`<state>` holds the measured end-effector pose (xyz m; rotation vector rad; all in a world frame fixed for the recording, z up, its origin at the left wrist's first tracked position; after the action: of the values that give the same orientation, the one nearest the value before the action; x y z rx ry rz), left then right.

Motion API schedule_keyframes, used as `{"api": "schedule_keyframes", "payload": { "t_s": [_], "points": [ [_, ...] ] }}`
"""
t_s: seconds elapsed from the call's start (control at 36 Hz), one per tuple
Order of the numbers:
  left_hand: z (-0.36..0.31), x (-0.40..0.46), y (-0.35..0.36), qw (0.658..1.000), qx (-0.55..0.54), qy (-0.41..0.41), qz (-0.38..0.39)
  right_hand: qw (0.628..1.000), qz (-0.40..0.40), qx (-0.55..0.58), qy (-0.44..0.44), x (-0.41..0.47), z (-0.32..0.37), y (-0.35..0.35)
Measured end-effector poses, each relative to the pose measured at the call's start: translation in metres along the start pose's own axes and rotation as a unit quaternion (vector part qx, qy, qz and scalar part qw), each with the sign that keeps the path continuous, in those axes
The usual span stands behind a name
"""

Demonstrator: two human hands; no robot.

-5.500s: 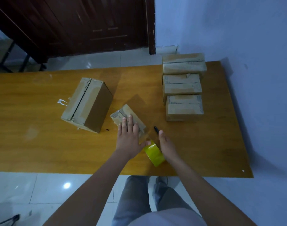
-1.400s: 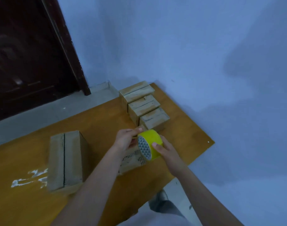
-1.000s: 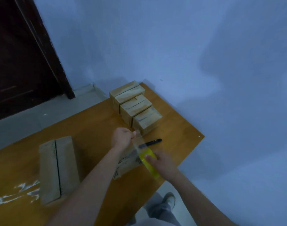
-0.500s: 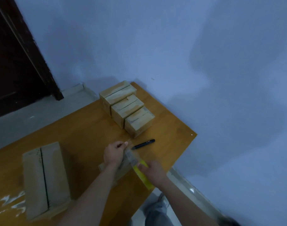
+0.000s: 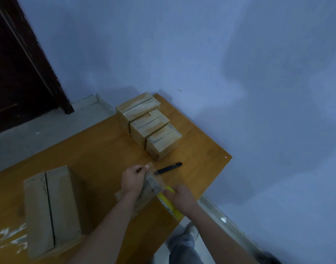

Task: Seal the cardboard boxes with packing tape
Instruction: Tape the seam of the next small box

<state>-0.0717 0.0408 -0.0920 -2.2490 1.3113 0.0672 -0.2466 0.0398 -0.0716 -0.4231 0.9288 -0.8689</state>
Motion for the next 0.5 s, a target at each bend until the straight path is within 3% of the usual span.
{"api": "schedule_keyframes", "payload": {
  "t_s": [0.22,0.5],
  "points": [
    [-0.001,0.005,0.001,0.998,0.013,-0.061,0.007,1.000,0.001,-0.030,0.008,0.008,0.003,0.000],
    [0.008,0.013,0.003,0.988,-0.066,-0.138,0.023,0.999,0.039,-0.010,0.018,0.018,-0.006,0.005]
  ]
}}
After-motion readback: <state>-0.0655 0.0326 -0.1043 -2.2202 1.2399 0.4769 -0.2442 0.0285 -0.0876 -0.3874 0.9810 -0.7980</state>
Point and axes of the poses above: each hand's wrist, its own x-axis towards the middle knuckle, its own y-axis out of the palm, z = x × y, the point moved 5 cm from there along x, towards the middle knuckle, and after that the axes turned 5 degrees about -x, right-handed, at the moved point
